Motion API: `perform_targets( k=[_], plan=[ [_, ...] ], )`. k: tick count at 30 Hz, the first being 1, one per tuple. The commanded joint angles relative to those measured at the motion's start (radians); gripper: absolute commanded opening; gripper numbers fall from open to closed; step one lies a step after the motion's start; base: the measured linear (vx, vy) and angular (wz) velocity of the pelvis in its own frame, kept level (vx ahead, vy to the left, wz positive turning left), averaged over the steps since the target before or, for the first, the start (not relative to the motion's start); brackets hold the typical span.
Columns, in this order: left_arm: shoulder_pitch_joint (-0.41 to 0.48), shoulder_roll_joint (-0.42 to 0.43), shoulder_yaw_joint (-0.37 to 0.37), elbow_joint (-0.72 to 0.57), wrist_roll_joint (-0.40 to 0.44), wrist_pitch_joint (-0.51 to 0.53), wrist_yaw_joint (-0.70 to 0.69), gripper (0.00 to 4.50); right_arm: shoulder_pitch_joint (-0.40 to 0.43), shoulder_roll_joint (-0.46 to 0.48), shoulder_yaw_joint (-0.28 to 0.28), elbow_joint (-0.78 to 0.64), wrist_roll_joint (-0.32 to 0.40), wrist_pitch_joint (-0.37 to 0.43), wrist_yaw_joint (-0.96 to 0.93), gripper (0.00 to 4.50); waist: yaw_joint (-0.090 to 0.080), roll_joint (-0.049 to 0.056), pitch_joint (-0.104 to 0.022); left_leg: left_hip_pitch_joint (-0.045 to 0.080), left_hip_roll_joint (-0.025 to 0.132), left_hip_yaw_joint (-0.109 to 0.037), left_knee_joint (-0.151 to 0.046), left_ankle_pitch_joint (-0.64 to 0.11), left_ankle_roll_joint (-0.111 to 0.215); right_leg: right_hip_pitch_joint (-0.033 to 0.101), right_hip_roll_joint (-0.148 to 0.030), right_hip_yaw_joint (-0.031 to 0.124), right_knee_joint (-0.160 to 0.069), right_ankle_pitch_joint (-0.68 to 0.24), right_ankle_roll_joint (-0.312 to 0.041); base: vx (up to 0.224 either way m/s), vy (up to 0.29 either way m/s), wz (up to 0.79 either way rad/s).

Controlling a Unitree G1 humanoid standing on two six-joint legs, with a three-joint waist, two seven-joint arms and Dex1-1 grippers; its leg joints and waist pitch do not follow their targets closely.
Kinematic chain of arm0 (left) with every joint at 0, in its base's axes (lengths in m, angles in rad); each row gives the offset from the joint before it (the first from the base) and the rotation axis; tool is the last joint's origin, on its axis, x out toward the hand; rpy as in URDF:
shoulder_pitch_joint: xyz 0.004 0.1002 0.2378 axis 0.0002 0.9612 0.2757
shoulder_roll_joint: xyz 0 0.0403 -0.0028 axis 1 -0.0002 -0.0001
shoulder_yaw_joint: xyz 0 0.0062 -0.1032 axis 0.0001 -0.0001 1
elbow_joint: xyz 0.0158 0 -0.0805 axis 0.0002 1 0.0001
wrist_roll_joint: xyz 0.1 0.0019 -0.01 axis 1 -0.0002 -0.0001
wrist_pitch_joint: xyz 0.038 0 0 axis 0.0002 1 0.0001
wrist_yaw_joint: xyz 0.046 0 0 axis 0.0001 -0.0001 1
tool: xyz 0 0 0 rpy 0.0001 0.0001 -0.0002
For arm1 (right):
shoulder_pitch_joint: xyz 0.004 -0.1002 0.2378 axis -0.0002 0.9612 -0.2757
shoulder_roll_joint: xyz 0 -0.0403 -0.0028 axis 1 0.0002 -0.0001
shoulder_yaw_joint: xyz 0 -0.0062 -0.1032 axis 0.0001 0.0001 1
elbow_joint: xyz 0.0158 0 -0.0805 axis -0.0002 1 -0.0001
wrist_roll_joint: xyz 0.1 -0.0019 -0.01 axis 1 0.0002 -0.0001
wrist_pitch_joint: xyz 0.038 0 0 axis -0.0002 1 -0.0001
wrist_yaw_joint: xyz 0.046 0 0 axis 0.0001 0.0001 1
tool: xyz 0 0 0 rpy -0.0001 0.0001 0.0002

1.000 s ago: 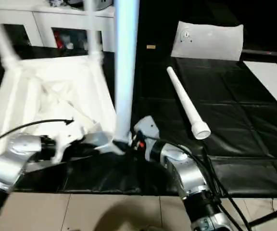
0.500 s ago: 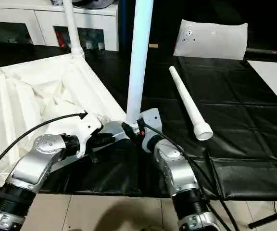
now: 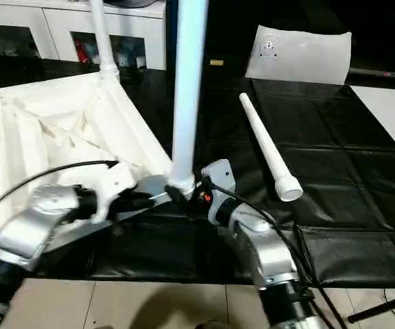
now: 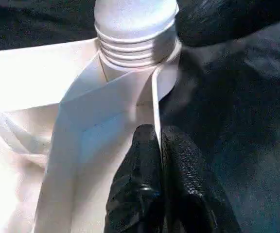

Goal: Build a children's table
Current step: Rotate leg to tighten

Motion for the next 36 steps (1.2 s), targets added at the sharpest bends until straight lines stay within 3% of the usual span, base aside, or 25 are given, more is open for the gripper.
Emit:
perform_targets(
  k=[1, 6, 15, 16, 23, 27, 33, 36],
  plan=[
    [0.018, 0.032, -0.043, 0.013, 0.002, -0.062, -0.1, 0.0, 0.0, -0.047, 0.002, -0.033, 0.006, -0.017, 0.075, 4.46, 0.005, 0.004, -0.056, -0.011, 0.02, 0.006, -0.069, -0.084, 0.053, 0.06, -0.073, 0.057, -0.072, -0.137, -0.186, 0.0, 0.0, 0.0],
    [0.011, 0.083, -0.065, 0.041, -0.038, -0.126, -0.215, 0.0, -0.022, -0.138, 0.019, -0.031, 0.023, -0.024, 0.221, 4.46, 0.021, 0.002, -0.058, -0.005, 0.021, 0.009, -0.067, -0.072, 0.055, 0.057, -0.072, 0.057, -0.065, -0.099, -0.196, 0.0, 0.0, 0.0],
    [-0.041, 0.127, -0.094, 0.104, -0.057, -0.175, -0.372, 0.0, -0.059, -0.237, 0.098, -0.015, 0.043, -0.006, 0.455, 4.46, 0.029, -0.002, -0.06, -0.006, 0.022, 0.007, -0.066, -0.075, 0.054, 0.062, -0.075, 0.056, -0.063, -0.113, -0.198, 0.0, 0.0, 0.0],
    [-0.045, 0.128, -0.098, 0.11, -0.057, -0.18, -0.381, 0.0, -0.066, -0.236, 0.101, -0.002, 0.039, -0.017, 0.466, 4.17, 0.028, -0.001, -0.061, -0.006, 0.021, 0.008, -0.064, -0.072, 0.056, 0.061, -0.074, 0.056, -0.062, -0.106, -0.203, 0.0, 0.0, 0.0],
    [-0.066, 0.124, -0.125, 0.127, -0.053, -0.197, -0.415, 0.0, -0.122, -0.217, 0.121, 0.088, 0.009, -0.076, 0.488, 3.69, 0.036, -0.001, -0.063, -0.003, 0.023, 0.009, -0.064, -0.06, 0.047, 0.06, -0.076, 0.055, -0.057, -0.083, -0.224, 0.0, 0.0, 0.0],
    [-0.074, 0.123, -0.127, 0.141, -0.049, -0.21, -0.426, 0.0, -0.142, -0.207, 0.129, 0.107, 0.006, -0.086, 0.493, 3.24, 0.044, -0.004, -0.063, -0.003, 0.022, 0.01, -0.063, -0.052, 0.045, 0.061, -0.076, 0.056, -0.055, -0.072, -0.219, 0.0, 0.0, 0.0],
    [-0.078, 0.125, -0.129, 0.152, -0.05, -0.22, -0.436, 0.0, -0.167, -0.196, 0.151, 0.15, -0.007, -0.12, 0.526, 2.73, 0.044, -0.006, -0.06, -0.004, 0.023, 0.009, -0.064, -0.073, 0.04, 0.06, -0.077, 0.056, -0.059, -0.12, -0.208, 0.0, 0.0, 0.0],
    [-0.076, 0.132, -0.13, 0.152, -0.047, -0.226, -0.439, 0.0, -0.17, -0.194, 0.165, 0.166, -0.02, -0.139, 0.54, 2.42, 0.044, -0.007, -0.06, -0.005, 0.023, 0.009, -0.065, -0.06, 0.041, 0.061, -0.076, 0.056, -0.056, -0.1, -0.207, 0.0, 0.0, 0.0]
  ],
)
